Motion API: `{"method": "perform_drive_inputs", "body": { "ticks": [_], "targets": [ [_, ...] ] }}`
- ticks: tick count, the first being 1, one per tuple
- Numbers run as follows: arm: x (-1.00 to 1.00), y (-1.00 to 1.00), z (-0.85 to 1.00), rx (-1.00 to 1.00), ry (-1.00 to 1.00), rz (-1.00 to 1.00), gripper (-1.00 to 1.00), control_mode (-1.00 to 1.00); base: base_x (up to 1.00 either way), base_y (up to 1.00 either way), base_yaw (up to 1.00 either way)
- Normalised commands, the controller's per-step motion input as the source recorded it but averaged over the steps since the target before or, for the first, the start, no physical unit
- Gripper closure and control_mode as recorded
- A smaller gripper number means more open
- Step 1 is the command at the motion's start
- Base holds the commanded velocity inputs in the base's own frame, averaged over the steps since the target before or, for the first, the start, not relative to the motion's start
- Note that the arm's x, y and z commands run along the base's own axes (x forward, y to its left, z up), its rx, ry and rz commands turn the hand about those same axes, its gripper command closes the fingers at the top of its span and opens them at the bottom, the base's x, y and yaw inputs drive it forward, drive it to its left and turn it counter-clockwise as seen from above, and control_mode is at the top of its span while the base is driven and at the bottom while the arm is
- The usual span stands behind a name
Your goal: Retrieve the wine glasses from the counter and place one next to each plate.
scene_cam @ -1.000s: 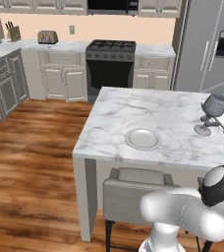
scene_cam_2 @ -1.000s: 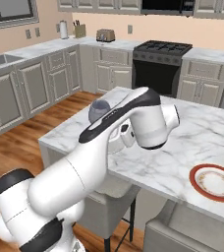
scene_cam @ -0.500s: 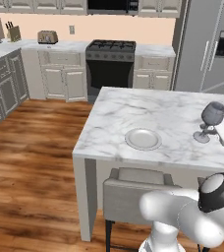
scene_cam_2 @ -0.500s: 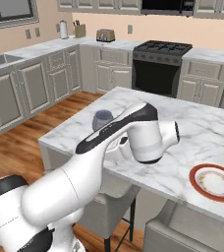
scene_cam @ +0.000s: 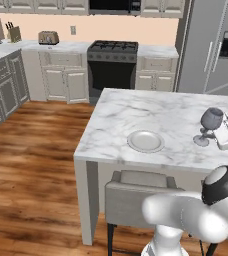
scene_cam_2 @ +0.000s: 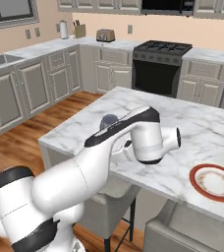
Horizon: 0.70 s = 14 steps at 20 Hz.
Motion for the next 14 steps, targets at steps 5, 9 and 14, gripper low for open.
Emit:
{"method": "perform_drive_inputs", "body": {
  "ticks": [5,9,14],
  "targets": [
    [0.4,-0.05,-0.29,0.0,0.02,0.0,1.0,-1.0,0.0,0.0,0.0],
    [0.4,-0.03,-0.27,0.0,0.04,0.0,1.0,-1.0,0.0,0.0,0.0],
    [0.36,0.0,-0.29,0.0,0.04,0.0,1.0,-1.0,0.0,0.0,0.0]
  ]
}}
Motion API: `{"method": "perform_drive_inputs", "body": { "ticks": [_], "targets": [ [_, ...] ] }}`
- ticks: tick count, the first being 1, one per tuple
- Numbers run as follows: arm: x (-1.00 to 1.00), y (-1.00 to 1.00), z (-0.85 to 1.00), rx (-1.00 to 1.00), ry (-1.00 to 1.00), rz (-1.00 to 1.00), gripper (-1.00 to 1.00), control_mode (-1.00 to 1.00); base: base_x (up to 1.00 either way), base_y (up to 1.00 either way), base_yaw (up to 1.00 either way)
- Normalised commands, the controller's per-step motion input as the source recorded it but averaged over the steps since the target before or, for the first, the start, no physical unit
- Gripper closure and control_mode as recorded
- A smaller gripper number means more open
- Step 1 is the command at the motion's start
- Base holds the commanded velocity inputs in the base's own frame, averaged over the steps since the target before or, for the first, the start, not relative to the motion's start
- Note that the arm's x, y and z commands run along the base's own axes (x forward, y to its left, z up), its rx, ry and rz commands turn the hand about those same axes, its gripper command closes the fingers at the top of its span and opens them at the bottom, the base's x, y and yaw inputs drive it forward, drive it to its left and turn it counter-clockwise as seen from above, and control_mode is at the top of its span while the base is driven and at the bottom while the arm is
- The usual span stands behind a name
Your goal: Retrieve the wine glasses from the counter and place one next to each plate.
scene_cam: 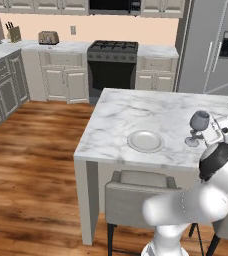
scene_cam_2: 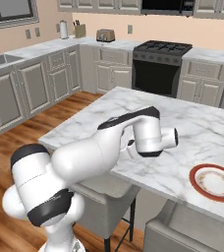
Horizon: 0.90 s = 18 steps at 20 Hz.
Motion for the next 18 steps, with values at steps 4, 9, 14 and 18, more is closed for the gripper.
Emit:
{"method": "perform_drive_inputs", "body": {
  "ticks": [4,9,14,18],
  "targets": [
    [0.22,-0.14,-0.26,0.0,0.02,0.0,1.0,-1.0,0.0,0.0,0.0],
    [0.31,-0.07,-0.29,0.0,0.01,0.0,1.0,-1.0,0.0,0.0,0.0],
    [0.35,-0.02,-0.23,0.0,0.01,0.0,1.0,-1.0,0.0,0.0,0.0],
    [0.31,-0.12,-0.23,0.0,0.04,0.0,1.0,-1.0,0.0,0.0,0.0]
  ]
}}
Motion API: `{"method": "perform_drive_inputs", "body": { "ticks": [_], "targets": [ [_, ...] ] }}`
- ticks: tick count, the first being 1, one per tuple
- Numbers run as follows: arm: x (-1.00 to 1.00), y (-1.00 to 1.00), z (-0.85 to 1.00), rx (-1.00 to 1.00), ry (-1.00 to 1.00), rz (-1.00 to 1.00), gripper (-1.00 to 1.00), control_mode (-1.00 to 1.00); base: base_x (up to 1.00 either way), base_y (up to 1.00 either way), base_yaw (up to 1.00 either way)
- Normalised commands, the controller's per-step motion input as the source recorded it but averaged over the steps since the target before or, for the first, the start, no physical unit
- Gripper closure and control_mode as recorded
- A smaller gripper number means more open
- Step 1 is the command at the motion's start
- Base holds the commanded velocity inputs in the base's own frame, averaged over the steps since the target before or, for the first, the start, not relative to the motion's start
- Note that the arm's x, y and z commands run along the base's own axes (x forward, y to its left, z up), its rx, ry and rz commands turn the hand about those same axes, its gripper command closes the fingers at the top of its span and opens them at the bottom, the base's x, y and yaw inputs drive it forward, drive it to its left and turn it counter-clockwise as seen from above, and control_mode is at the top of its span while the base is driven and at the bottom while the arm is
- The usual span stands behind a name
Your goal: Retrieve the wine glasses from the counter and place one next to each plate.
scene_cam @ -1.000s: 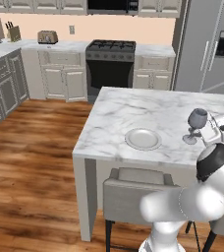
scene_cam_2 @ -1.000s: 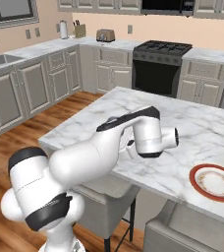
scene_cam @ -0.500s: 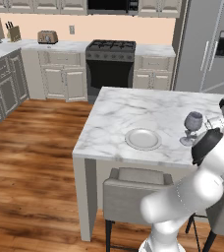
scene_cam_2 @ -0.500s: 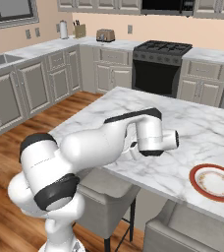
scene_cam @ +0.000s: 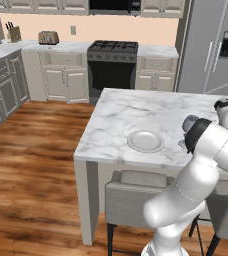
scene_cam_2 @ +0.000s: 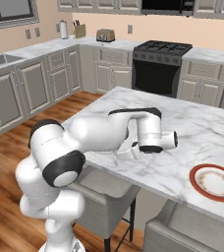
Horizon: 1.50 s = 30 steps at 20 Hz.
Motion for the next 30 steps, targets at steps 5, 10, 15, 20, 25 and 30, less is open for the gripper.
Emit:
{"method": "perform_drive_inputs", "body": {
  "ticks": [5,10,15,20,25,30],
  "targets": [
    [0.36,-0.05,-0.27,0.0,0.05,0.0,1.0,-1.0,0.0,0.0,0.0],
    [0.36,-0.01,-0.26,0.0,0.02,0.0,1.0,-1.0,0.0,0.0,0.0],
    [0.29,-0.07,-0.29,0.0,0.01,0.0,1.0,-1.0,0.0,0.0,0.0],
    [0.21,-0.12,-0.14,0.05,-0.02,0.0,1.0,-1.0,0.0,0.0,0.0],
    [0.03,-0.33,0.22,0.4,-0.21,0.0,1.0,-1.0,0.0,0.0,0.0],
    [0.0,-0.14,0.74,0.57,-0.28,0.18,1.0,-1.0,0.0,0.0,0.0]
  ]
}}
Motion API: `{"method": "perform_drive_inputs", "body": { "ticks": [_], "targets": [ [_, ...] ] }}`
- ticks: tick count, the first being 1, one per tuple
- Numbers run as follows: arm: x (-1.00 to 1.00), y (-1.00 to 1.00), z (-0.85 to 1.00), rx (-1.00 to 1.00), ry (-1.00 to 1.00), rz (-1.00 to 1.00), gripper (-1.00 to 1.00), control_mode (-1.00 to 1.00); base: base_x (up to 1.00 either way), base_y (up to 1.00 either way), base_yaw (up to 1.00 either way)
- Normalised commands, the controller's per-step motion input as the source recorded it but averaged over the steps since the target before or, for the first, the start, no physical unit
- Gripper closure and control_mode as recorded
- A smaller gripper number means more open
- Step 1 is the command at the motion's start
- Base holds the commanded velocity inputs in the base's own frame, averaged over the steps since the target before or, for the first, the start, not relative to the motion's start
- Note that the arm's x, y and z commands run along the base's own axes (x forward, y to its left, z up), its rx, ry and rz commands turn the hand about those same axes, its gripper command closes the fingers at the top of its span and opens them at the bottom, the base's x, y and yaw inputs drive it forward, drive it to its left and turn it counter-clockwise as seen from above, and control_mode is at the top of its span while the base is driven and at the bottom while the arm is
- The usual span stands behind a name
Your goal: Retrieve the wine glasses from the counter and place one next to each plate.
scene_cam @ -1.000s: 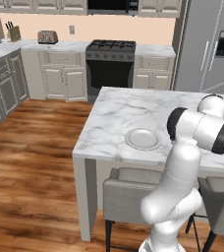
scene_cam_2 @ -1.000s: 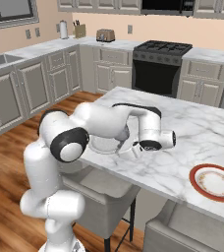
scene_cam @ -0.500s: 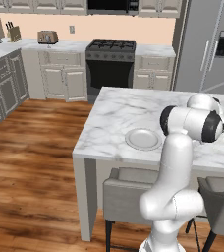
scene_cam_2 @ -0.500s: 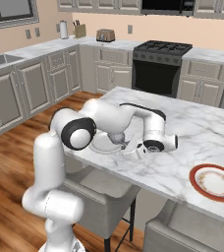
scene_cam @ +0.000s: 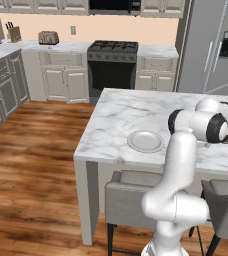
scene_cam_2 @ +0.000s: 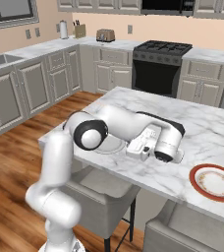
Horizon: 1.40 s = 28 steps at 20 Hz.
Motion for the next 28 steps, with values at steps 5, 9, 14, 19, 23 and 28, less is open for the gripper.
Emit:
{"method": "perform_drive_inputs", "body": {
  "ticks": [5,9,14,19,23,28],
  "targets": [
    [0.47,0.31,0.52,0.35,0.02,0.22,1.0,-1.0,0.0,0.0,0.0],
    [0.38,0.19,0.34,0.26,0.06,0.25,1.0,-1.0,0.0,0.0,0.0],
    [0.12,0.21,0.22,0.07,-0.06,0.26,1.0,-1.0,0.0,0.0,0.0],
    [0.03,0.54,0.14,-0.19,0.05,0.06,1.0,-1.0,0.0,0.0,0.0],
    [-0.14,-0.3,0.4,-0.16,0.0,0.06,1.0,-1.0,0.0,0.0,0.0],
    [0.0,-0.45,0.15,-0.1,0.0,0.05,1.0,-1.0,0.0,0.0,0.0]
  ]
}}
